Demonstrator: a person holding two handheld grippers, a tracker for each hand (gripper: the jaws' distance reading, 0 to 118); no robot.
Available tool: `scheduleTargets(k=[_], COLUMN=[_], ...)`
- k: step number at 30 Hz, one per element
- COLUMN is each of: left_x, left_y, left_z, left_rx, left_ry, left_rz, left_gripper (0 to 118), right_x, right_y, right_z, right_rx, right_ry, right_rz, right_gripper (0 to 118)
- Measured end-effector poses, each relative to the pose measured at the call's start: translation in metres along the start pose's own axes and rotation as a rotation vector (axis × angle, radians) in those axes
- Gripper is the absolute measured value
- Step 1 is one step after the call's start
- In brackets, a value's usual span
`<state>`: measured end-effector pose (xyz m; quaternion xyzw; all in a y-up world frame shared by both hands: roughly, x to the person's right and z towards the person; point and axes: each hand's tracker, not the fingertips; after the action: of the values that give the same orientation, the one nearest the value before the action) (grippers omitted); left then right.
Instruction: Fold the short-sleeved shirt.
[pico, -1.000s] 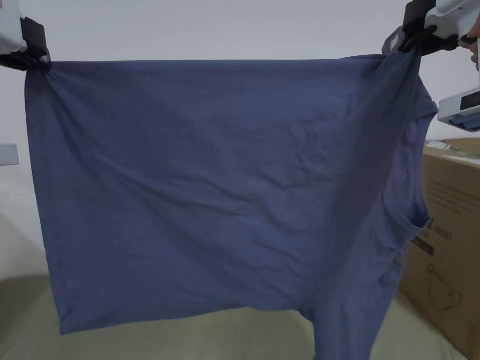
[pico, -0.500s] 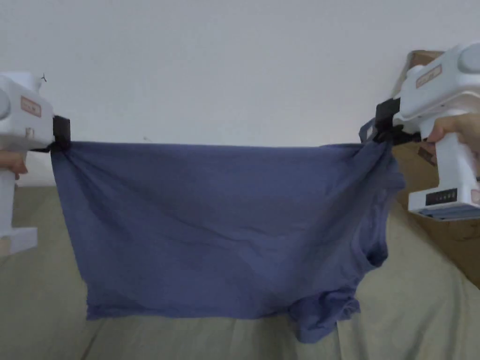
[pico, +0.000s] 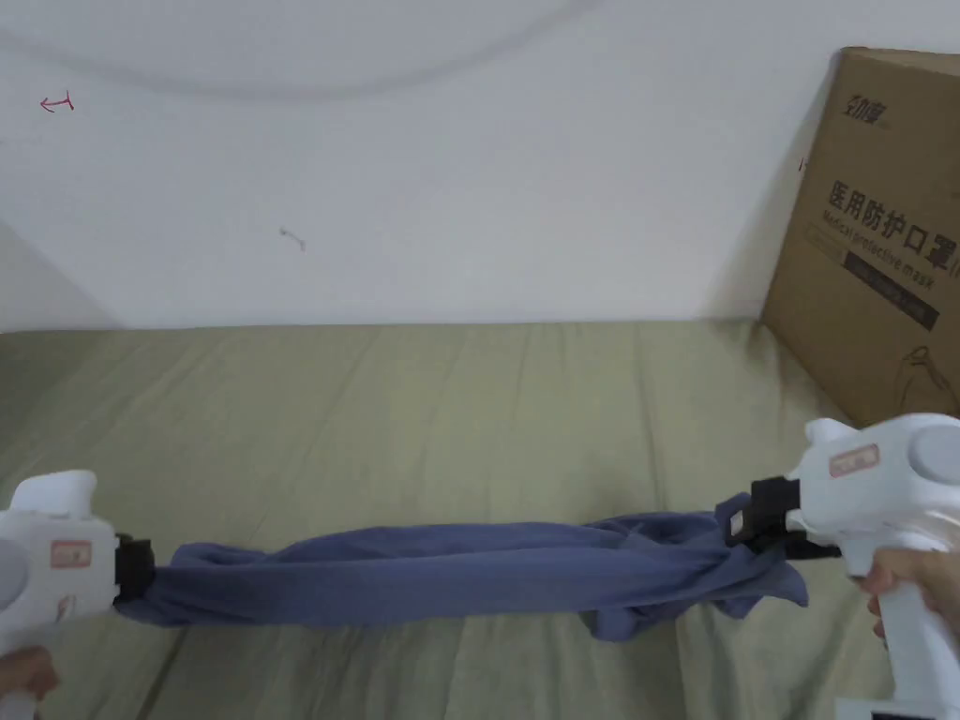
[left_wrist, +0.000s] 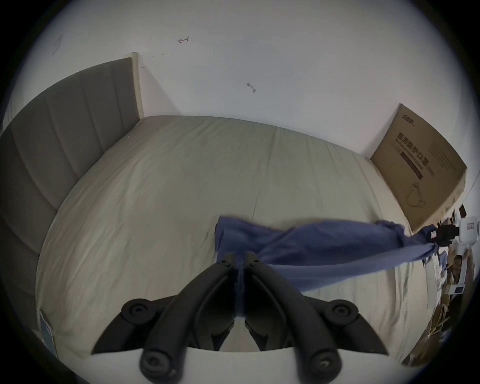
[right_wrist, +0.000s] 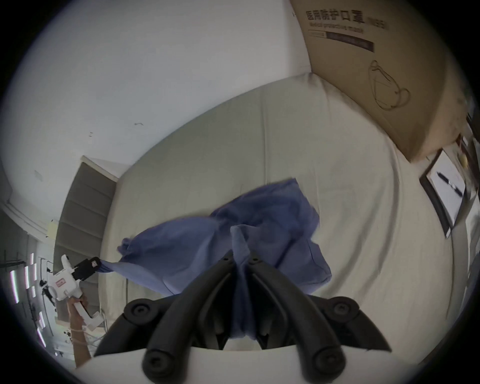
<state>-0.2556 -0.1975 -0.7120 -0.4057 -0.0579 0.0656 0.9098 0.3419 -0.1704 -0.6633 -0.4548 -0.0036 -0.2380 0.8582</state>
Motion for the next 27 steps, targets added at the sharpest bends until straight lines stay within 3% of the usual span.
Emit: scheduleTargets(k=[4, 10, 15, 17, 24, 25, 26, 27], left_x=[-0.015, -0.034, -0.054, -0.064, -0.07, -0.069, -0.069, -0.069], left_y=[-0.054, -0.145, -0.23, -0.259, -0.312, -0.314, -0.316, -0.318], left_z=[0.058, 0.141, 0.19, 0.198, 0.219, 0.217, 0.217, 0.217], left_rx=[0.009, -0.004, -0.071, -0.098, -0.11, -0.115, -0.112, -0.091], left_ry=[-0.022, 0.026, 0.015, 0.003, 0.004, -0.009, 0.006, 0.012], left_rz=[-0.031, -0.057, -0.031, 0.012, -0.001, -0.013, -0.032, -0.03], left_gripper=[3, 3, 3, 3, 4, 9, 24, 53], right_x=[0.008, 0.01, 0.028, 0.036, 0.038, 0.042, 0.042, 0.04], right_y=[-0.075, -0.211, -0.309, -0.34, -0.398, -0.399, -0.4, -0.401], right_z=[0.05, 0.119, 0.154, 0.158, 0.155, 0.152, 0.151, 0.151], right_rx=[0.006, -0.012, -0.037, -0.068, -0.106, -0.093, -0.084, -0.074], right_ry=[-0.006, 0.066, 0.048, 0.046, -0.042, -0.045, -0.042, -0.063], right_rz=[0.019, 0.07, 0.043, 0.021, 0.079, 0.078, 0.072, 0.069], right_gripper=[2, 2, 2, 2, 3, 11, 26, 53])
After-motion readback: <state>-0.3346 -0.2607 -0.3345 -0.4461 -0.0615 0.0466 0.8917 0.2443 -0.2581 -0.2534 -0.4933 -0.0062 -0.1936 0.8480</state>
